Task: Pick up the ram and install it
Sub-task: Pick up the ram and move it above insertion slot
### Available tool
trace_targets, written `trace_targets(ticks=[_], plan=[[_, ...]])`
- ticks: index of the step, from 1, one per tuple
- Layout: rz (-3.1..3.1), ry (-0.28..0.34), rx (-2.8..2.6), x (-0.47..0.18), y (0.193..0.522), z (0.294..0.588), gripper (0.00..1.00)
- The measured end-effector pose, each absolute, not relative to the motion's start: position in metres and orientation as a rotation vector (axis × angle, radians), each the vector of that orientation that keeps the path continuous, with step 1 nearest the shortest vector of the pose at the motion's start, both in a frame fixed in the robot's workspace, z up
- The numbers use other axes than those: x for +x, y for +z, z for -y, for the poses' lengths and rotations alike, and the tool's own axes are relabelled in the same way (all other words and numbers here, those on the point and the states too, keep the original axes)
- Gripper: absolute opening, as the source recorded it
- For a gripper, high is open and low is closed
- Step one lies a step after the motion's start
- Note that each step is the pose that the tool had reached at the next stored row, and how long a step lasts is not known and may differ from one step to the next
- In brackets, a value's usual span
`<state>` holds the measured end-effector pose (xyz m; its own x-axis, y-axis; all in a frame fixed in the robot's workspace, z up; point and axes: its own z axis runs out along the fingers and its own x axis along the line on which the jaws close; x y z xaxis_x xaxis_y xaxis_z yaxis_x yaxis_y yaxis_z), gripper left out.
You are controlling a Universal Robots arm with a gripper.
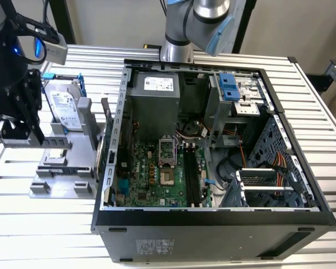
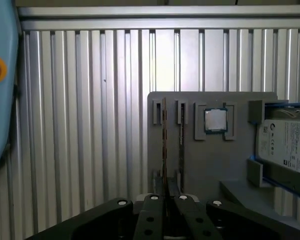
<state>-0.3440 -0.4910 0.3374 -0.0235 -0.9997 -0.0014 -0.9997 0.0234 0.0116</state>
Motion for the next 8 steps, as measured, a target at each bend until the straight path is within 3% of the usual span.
trace_targets(ticks=[8], plan=[[2.242,-0.015,2.19,-0.344,0.3439,0.491,0.0]])
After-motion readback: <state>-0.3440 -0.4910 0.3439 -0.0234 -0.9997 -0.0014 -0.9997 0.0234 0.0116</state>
